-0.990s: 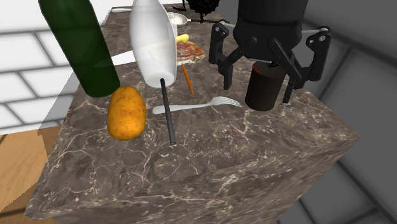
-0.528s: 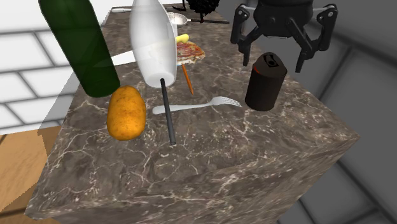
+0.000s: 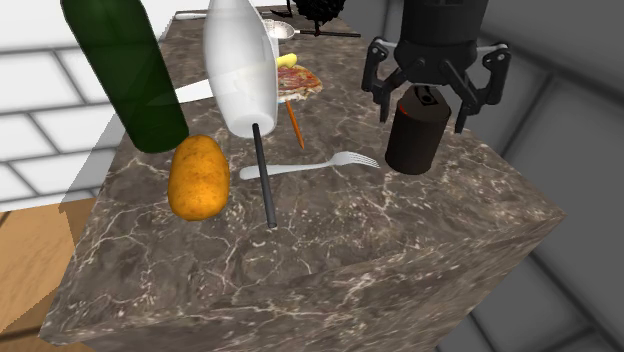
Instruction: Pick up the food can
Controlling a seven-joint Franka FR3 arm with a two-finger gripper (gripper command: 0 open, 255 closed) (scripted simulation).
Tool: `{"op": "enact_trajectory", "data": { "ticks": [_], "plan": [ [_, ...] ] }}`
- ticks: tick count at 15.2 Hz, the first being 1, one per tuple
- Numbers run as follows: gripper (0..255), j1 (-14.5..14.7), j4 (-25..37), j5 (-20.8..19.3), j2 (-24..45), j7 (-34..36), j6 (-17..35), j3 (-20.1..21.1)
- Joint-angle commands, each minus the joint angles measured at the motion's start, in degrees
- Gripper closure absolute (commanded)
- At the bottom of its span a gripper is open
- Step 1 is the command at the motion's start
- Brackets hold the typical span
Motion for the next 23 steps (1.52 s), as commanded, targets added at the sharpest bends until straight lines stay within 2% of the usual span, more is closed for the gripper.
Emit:
{"op": "enact_trajectory", "data": {
  "ticks": [1, 2, 11, 23],
  "plan": [
    [0, -0.02, -0.61, -0.02, 0.01, 0.0, 0.65, -0.02],
    [255, -0.03, -0.63, -0.01, 0.08, -0.01, 0.74, -0.03],
    [255, -0.02, -0.6, -0.02, 0.01, 0.0, 0.65, -0.02],
    [255, 0.05, 7.96, 0.19, -0.58, -0.57, -8.49, 0.07]
  ]
}}
